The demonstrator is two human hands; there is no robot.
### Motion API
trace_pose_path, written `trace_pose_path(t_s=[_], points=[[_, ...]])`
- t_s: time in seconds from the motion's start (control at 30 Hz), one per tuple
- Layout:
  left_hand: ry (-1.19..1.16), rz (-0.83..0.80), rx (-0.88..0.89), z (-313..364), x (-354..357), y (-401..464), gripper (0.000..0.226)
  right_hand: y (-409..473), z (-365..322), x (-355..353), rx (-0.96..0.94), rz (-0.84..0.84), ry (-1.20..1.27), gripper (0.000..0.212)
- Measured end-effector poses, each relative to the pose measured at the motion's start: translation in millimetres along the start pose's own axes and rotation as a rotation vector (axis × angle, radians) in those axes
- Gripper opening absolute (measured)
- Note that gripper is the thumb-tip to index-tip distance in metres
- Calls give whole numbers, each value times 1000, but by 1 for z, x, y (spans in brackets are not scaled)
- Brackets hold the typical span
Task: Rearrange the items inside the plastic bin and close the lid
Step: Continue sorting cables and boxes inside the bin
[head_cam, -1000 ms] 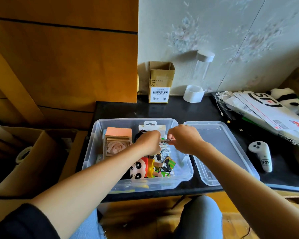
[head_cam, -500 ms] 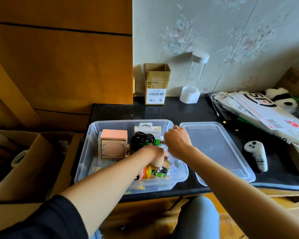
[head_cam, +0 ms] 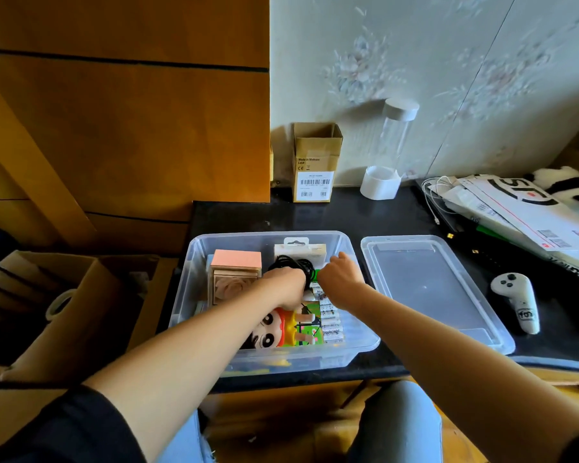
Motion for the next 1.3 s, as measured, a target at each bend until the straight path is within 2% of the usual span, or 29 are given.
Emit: trace_pose_path(t_s=[0.13, 0.3, 0.43, 0.53, 0.63, 0.73, 0.93, 1.03, 1.1, 1.13, 1.23, 1.3], points=[[6, 6, 10, -5, 2, -2, 28, 8, -5, 6, 1, -37, 17, 27], [-8, 79, 41, -2, 3, -11, 32, 12, -12, 12, 47, -32, 33, 19], [-216, 237, 218, -4, -8, -30, 30, 12, -13, 12, 59, -27, 98, 15], [-364, 375, 339, -17, -22, -54, 27, 10, -12, 16, 27, -98, 185, 19], [-490, 540, 354, -42, -30, -80, 23, 7, -14, 15, -10, -157, 206, 23], [-523, 623, 271, -72, -31, -99, 23, 6, -5, 0, 62, -85, 289, 26], [-379, 566, 106, -109, -26, -116, 17, -15, 12, -45, 220, 129, 562, 26], [-250, 448, 33, -119, -21, -116, 11, -28, -9, -65, 20, 184, 767, 19], [-99, 314, 5, -120, -14, -114, 10, -36, -30, -74, -123, 113, 950, 28], [-50, 258, 5, -120, -11, -112, 20, -38, -39, -76, -183, 33, 988, 37], [4, 100, 14, -118, -9, -109, 53, -34, -58, -69, -261, -172, 890, 65], [101, 29, 27, -114, -8, -106, 53, -31, -63, -65, -250, -215, 847, 77]])
Point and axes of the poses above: each hand's wrist, its own y-axis towards the middle knuckle, its own x-axis out of the palm, z = x × y, the point moved 4 cm from there along y, towards the middle knuckle, and after that the axes turned 1 degree about -y, right-handed, at the moved point
